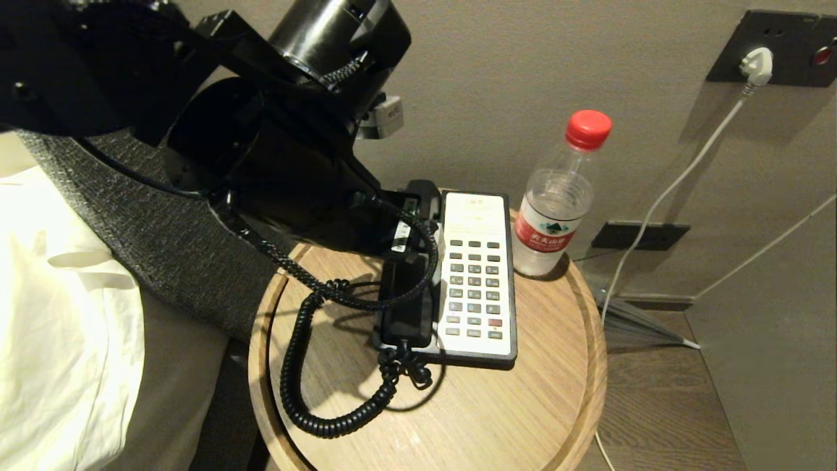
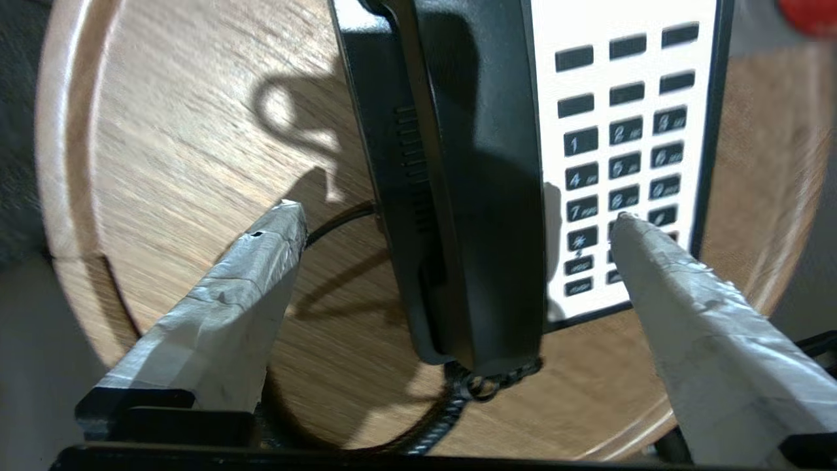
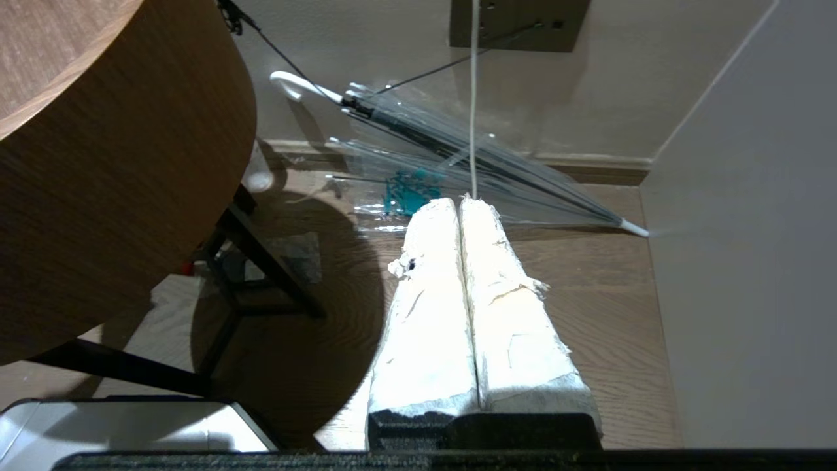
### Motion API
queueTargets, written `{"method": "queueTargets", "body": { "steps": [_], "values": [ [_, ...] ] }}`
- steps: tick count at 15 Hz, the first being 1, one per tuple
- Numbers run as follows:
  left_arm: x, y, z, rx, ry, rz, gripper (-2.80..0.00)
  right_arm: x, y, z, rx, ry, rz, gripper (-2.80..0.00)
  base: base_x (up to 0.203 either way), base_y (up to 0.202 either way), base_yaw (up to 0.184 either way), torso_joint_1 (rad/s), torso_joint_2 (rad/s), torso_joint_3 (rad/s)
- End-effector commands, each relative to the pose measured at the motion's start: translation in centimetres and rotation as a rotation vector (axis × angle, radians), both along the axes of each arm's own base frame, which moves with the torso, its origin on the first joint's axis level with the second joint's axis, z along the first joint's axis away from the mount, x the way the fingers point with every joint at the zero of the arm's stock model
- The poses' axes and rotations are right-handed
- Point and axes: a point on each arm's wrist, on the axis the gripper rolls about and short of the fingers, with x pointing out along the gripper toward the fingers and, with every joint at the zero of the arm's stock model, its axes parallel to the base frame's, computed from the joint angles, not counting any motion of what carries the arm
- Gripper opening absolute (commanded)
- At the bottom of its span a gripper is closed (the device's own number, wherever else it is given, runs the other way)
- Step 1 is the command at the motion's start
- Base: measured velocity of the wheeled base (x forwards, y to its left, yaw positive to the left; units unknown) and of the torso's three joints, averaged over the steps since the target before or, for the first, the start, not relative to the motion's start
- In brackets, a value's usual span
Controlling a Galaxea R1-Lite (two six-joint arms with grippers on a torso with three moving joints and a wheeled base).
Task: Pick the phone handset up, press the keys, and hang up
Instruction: Pick up the desk phone handset
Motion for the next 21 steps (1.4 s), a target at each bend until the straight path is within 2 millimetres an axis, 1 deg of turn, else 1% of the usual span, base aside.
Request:
{"method": "queueTargets", "body": {
  "steps": [1, 2, 4, 7, 10, 12, 21],
  "values": [
    [0.1, -0.1, -0.1, -0.013, 0.014, 0.021, 0.00, 0.0, 0.0, 0.0, 0.000, 0.001, 0.000, -2.80, 0.000, 0.000, 0.000, 0.000, 0.00, 0.000],
    [0.3, -0.4, -0.4, -0.015, 0.018, 0.037, 0.00, 0.0, 0.0, 0.0, 0.000, 0.001, 0.000, -2.80, 0.000, 0.000, 0.000, 0.000, 0.00, 0.000],
    [0.1, -0.8, -0.6, -0.011, 0.021, 0.033, 0.00, 0.0, 0.0, 0.0, -0.001, 0.001, 0.000, -2.80, 0.000, 0.000, 0.000, 0.000, 0.00, 0.000],
    [0.0, -2.0, -1.4, -0.003, 0.027, 0.047, 0.00, 0.0, 0.0, 0.0, -0.001, 0.001, 0.000, -2.80, 0.000, 0.000, 0.000, 0.000, 0.00, 0.000],
    [-0.1, -2.5, -1.9, 0.033, 0.020, 0.059, 0.00, 0.0, 0.0, 0.0, -0.001, 0.001, 0.000, -2.80, 0.000, 0.000, 0.000, 0.000, 0.00, 0.000],
    [0.3, -2.8, -2.4, 0.066, 0.010, 0.084, 0.00, 0.0, 0.0, 0.0, -0.001, 0.001, 0.000, -2.80, 0.000, 0.000, 0.000, 0.000, 0.00, 0.000],
    [0.4, -3.0, -2.6, 0.090, -0.010, 0.101, 0.00, 0.0, 0.0, 0.0, 0.000, 0.002, 0.000, -2.80, 0.000, 0.000, 0.000, 0.000, 0.00, 0.000]
  ]
}}
